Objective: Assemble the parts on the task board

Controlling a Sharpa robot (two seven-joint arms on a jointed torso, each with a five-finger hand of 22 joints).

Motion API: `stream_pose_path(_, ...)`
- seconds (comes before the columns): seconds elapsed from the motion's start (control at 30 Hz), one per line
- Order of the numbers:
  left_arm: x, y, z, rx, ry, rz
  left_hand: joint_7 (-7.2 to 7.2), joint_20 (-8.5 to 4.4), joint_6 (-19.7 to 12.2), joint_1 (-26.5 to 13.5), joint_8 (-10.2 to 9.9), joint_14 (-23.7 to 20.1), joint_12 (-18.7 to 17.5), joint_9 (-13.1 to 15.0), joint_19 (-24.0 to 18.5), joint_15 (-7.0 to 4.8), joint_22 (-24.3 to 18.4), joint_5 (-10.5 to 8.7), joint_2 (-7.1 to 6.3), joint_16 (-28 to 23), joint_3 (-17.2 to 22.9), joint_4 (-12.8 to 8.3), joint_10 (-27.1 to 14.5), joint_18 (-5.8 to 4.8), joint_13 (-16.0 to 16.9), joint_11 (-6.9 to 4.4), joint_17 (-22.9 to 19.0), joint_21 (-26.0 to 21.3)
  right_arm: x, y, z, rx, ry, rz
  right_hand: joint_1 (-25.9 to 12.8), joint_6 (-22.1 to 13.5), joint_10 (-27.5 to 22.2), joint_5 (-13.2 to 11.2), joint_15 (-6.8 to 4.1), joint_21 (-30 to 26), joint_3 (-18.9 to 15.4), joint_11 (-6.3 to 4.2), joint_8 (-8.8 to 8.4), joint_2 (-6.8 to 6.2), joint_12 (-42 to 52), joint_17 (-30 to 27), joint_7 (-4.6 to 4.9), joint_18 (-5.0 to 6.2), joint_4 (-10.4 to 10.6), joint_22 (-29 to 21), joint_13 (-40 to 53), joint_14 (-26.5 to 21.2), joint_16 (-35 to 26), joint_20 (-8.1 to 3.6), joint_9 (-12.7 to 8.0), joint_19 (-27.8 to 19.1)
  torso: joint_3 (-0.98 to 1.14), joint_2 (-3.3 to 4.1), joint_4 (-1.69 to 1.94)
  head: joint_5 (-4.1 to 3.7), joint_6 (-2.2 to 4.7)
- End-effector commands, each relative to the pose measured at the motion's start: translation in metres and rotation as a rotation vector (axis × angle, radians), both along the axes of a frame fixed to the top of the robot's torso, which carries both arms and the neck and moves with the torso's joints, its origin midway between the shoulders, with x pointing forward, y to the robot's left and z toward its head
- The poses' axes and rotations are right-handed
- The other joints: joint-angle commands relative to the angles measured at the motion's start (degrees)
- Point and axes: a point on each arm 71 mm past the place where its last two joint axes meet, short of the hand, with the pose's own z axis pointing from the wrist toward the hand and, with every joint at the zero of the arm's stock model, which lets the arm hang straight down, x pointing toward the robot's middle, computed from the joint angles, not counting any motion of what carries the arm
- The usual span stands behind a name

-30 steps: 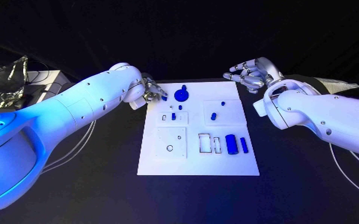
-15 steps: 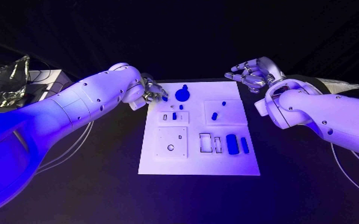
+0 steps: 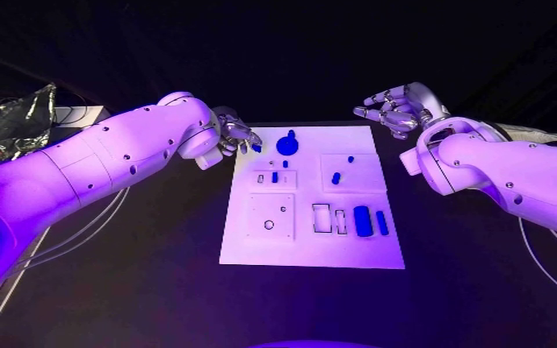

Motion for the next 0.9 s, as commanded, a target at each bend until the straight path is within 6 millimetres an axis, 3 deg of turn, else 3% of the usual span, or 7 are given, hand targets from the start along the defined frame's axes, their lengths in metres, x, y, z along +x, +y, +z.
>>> stream_pose_path(0.03, -0.005, -0.001, 0.002, 0.0, -0.034, 0.043, -1.81, 0.08, 2.51, -0.2, -0.64, 0.35, -0.4, 6.42, 0.51, 0.05, 0.06, 0.16, 0.12, -0.41, 6.13, -6.34, 1.38, -0.89, 0.45, -0.96, 0.27, 0.3, 0.0, 0.001, 0.0, -0.007, 0.004, 0.016, 0.02, 0.18, -0.3, 0.25, -0.46, 0.29, -0.12, -0.03, -0.13, 0.57, 0.24, 0.09, 0.28, 0.75, -0.36, 7.43, 0.06, 0.11, 0.18, -0.41, -0.07, 1.84, 0.01, -0.61, 0.19, 0.05, -0.47)
stream_pose_path(0.33, -0.02, -0.005, -0.009, 0.037, -0.059, 0.056, -1.89, 0.08, 2.99, -0.23, -1.51, 0.5, -0.89, 7.37, 0.88, -0.02, 0.41, 0.12, 0.0, -0.65, 6.4, -6.33, 1.77, -0.89, 0.97, -1.05, 0.44, 0.6, -0.001, 0.002, -0.001, -0.011, 0.003, 0.024, 0.02, 0.18, -0.3, 0.25, -0.46, 0.29, -0.12, -0.03, -0.13, 0.57, 0.24, 0.09, 0.28, 0.75, -0.36, 7.43, 0.06, 0.11, 0.18, -0.41, -0.07, 1.84, 0.03, -1.23, 0.41, 0.35, -1.56)
stream_pose_path(0.9, -0.042, -0.014, -0.048, 0.07, -0.053, 0.043, -1.95, 0.18, 3.43, -0.18, -2.2, 0.55, -1.36, 8.07, 1.19, -0.09, 0.75, 0.13, -0.3, -0.85, 6.77, -6.14, 2.16, -0.8, 1.28, -1.11, 0.35, 0.82, -0.003, 0.004, -0.002, -0.022, 0.001, 0.036, 0.1, 0.19, -0.25, 0.24, -0.46, 0.48, -0.13, -0.04, -0.14, 0.58, 0.36, 0.15, 0.28, 0.73, -0.47, 7.47, 0.16, 0.11, 0.21, -0.4, -0.08, 1.86, -0.01, -1.16, 0.38, 0.08, -2.2)
